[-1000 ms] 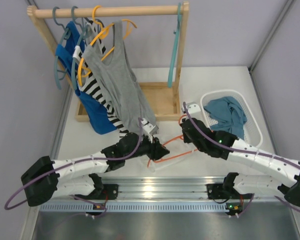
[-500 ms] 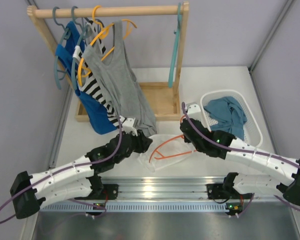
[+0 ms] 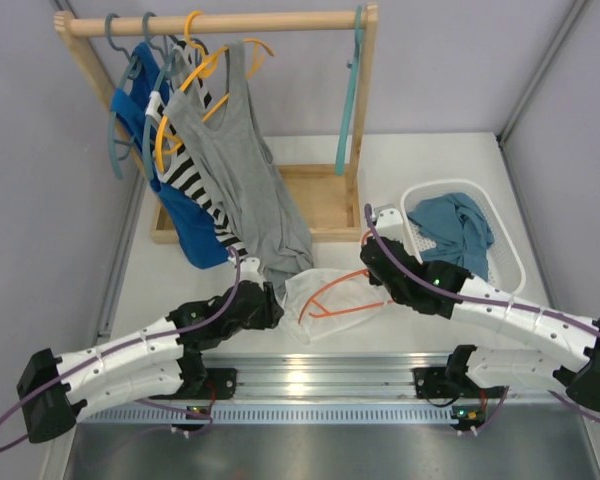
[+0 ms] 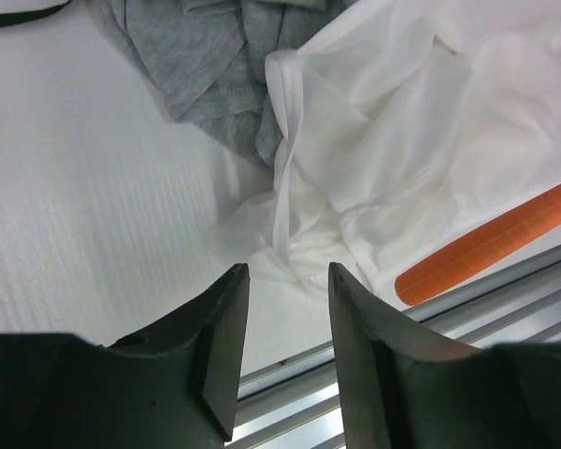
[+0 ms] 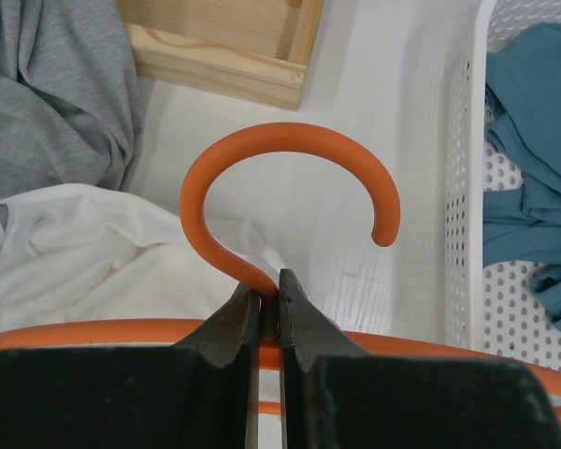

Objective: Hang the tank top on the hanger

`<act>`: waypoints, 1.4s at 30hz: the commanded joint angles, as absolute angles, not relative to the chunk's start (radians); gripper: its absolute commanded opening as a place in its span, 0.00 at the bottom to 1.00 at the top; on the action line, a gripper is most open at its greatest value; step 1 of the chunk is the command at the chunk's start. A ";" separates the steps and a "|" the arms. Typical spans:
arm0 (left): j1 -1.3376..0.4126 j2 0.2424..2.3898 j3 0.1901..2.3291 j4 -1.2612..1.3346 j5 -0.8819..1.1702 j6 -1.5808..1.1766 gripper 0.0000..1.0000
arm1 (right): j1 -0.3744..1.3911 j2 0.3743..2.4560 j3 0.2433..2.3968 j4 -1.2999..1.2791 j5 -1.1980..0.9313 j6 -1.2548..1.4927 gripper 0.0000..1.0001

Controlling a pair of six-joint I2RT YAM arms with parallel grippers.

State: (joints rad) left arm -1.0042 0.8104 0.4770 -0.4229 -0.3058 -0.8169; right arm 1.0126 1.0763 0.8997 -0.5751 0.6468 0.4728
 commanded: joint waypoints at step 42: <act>-0.996 0.971 0.498 -0.248 -0.391 -0.735 0.10 | 1.028 1.069 0.974 -0.588 0.684 0.500 0.00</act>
